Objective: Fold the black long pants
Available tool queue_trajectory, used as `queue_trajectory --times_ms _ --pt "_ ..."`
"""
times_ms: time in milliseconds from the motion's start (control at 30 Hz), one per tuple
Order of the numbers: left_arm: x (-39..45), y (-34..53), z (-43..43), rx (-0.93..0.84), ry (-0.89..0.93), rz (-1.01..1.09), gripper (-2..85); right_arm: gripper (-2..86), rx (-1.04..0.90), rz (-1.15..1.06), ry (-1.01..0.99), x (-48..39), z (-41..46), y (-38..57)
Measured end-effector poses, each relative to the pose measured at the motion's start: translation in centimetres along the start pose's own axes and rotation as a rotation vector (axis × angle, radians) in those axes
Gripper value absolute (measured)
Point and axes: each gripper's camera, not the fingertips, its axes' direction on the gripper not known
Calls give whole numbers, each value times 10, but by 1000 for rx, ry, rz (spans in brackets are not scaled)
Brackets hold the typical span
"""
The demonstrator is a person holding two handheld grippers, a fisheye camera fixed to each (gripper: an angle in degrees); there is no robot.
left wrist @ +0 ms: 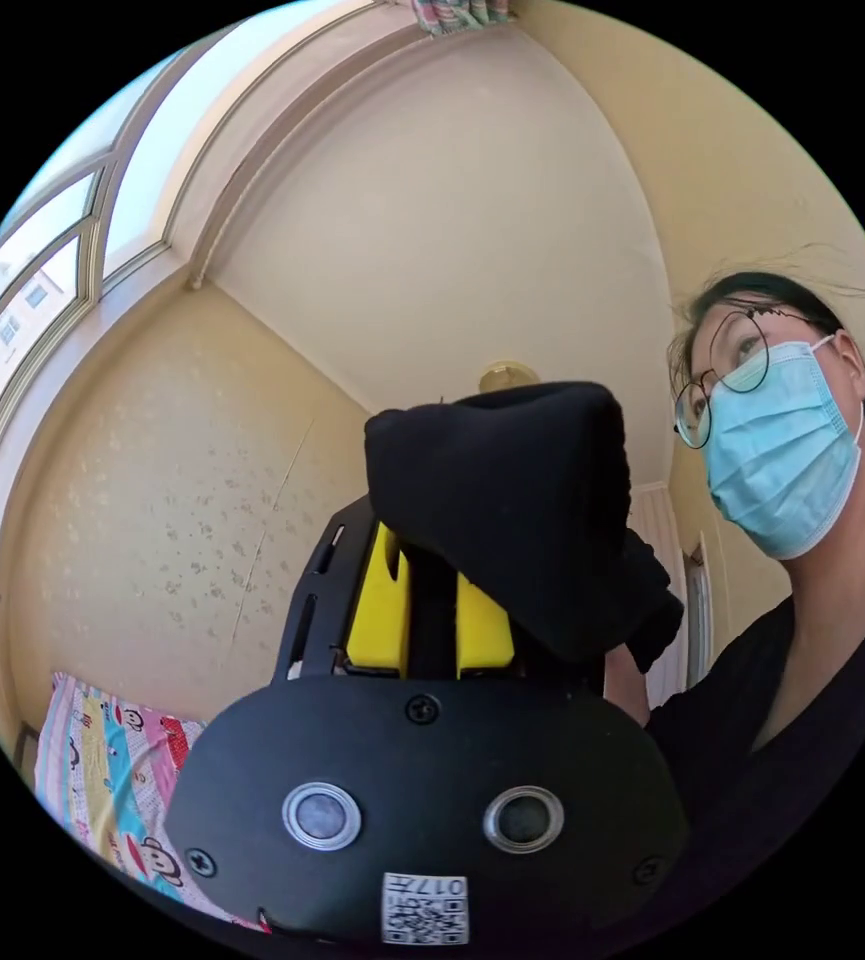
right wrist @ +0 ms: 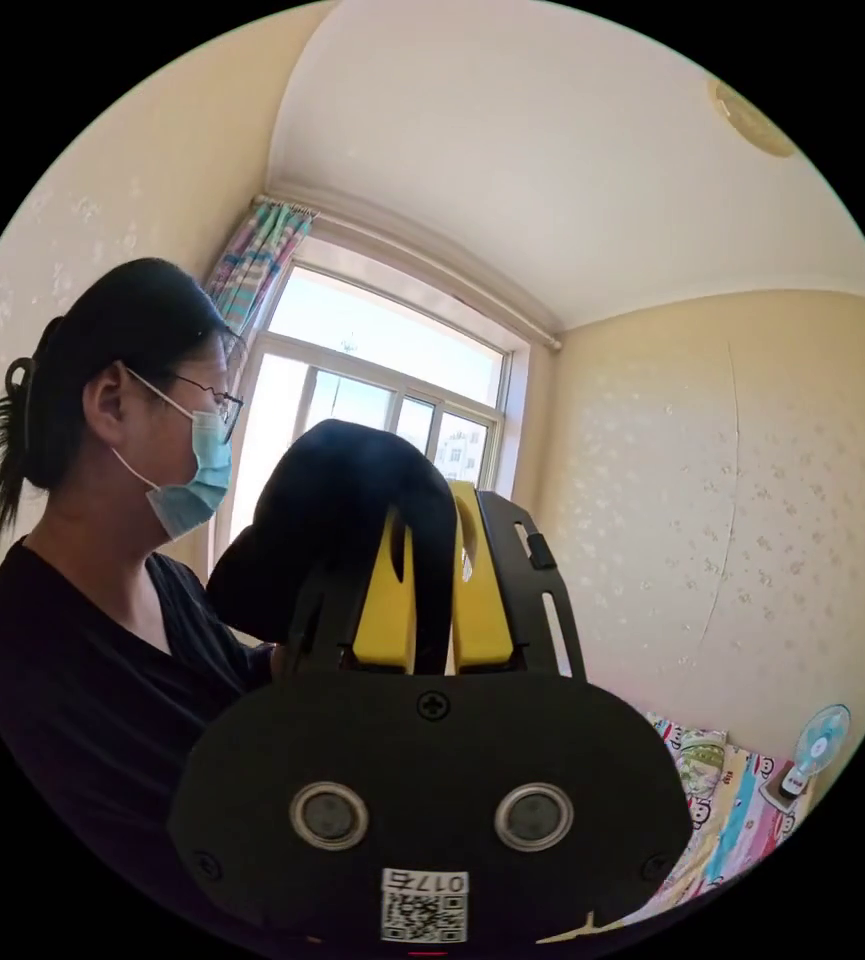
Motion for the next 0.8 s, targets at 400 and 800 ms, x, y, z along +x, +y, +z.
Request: queue_trajectory --times_ms 400,800 --pt "-286 3 280 -558 -436 -87 98 95 -292 517 324 372 174 27" --pt "-525 336 114 -1663 -818 -665 101 71 -1316 1122 348 489 221 444"
